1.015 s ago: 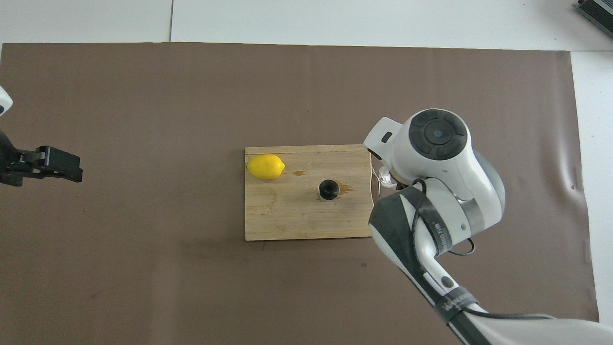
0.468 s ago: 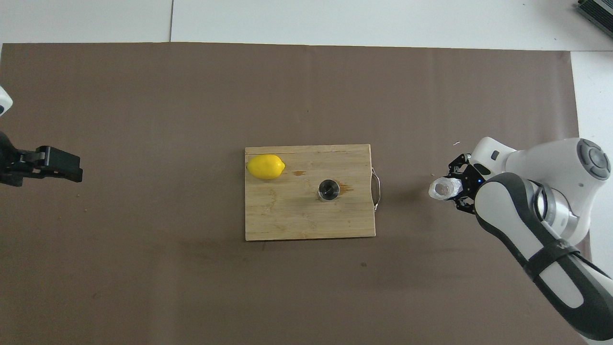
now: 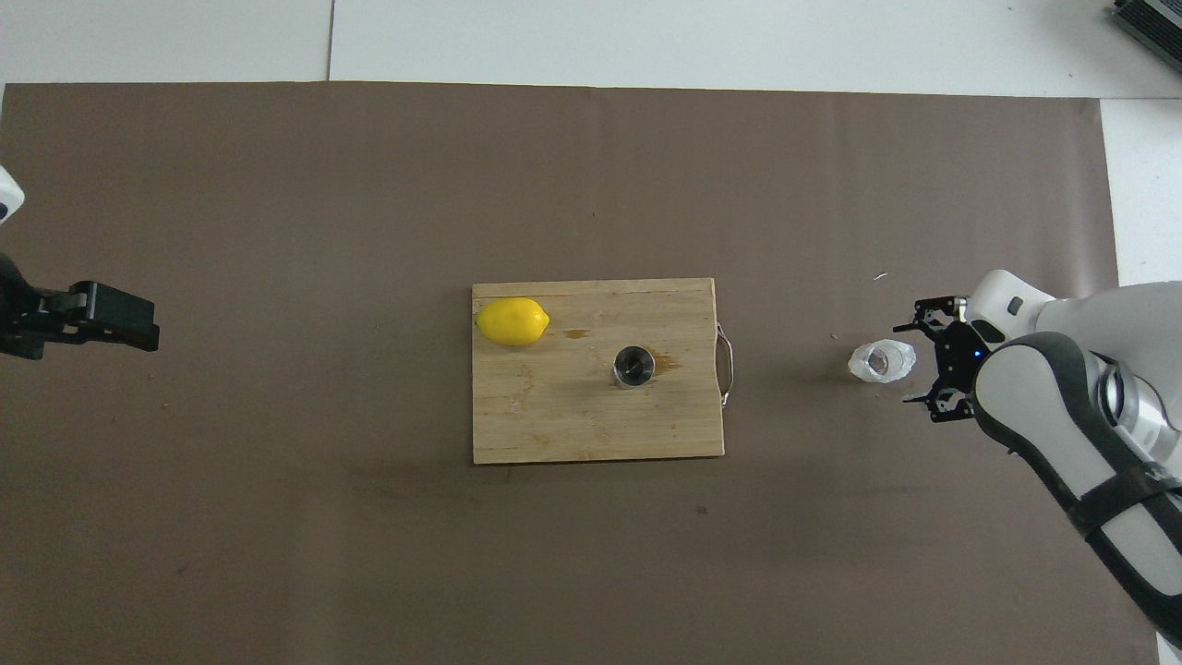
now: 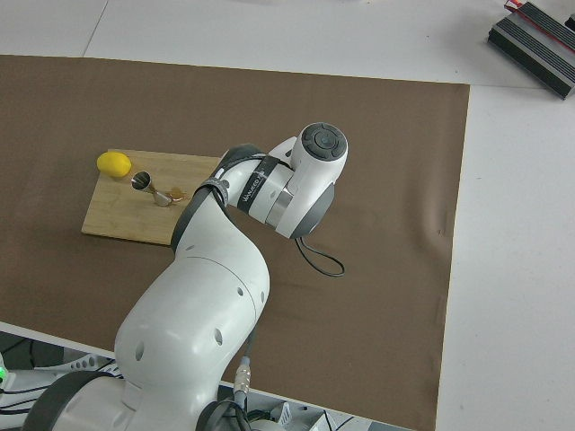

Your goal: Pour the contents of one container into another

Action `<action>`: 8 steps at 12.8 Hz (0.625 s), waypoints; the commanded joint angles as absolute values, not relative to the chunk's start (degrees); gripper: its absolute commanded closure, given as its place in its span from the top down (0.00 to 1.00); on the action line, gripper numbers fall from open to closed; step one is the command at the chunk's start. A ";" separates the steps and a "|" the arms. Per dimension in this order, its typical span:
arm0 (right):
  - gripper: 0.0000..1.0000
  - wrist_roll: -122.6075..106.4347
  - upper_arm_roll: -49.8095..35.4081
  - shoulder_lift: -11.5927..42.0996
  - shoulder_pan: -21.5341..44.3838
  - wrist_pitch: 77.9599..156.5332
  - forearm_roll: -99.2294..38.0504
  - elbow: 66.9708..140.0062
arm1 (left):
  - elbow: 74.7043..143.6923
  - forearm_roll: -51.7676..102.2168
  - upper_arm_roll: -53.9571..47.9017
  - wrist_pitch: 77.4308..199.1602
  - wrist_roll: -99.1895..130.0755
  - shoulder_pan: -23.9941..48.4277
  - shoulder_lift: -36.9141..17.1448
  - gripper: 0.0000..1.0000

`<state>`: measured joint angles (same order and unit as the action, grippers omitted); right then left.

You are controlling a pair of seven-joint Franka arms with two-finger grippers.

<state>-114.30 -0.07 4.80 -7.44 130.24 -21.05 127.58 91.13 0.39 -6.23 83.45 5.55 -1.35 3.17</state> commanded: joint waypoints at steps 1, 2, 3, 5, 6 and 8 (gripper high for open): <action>1.00 -113.39 -0.44 2.20 -10.02 124.74 -22.33 122.72 | 92.29 0.61 -5.63 83.06 5.45 -0.88 4.48 1.00; 1.00 -109.81 -0.44 0.98 -9.93 123.93 -21.28 120.43 | 92.29 0.62 -5.63 83.06 5.45 -0.88 4.48 1.00; 1.00 -105.16 -0.44 -0.43 -9.93 123.75 -21.10 119.45 | 92.29 0.62 -5.63 83.06 5.45 -0.88 4.48 1.00; 1.00 -92.71 -0.44 -1.49 -9.58 121.57 -19.44 116.21 | 92.29 0.62 -5.63 83.06 5.45 -0.88 4.48 1.00; 1.00 -82.63 -0.44 -1.49 -9.15 117.38 -16.55 113.32 | 92.29 0.62 -5.63 83.06 5.36 -0.88 4.48 1.00; 1.00 -57.34 -1.84 -1.41 -7.31 109.46 -7.25 107.00 | 92.29 0.53 -5.63 83.06 5.45 -0.88 4.48 1.00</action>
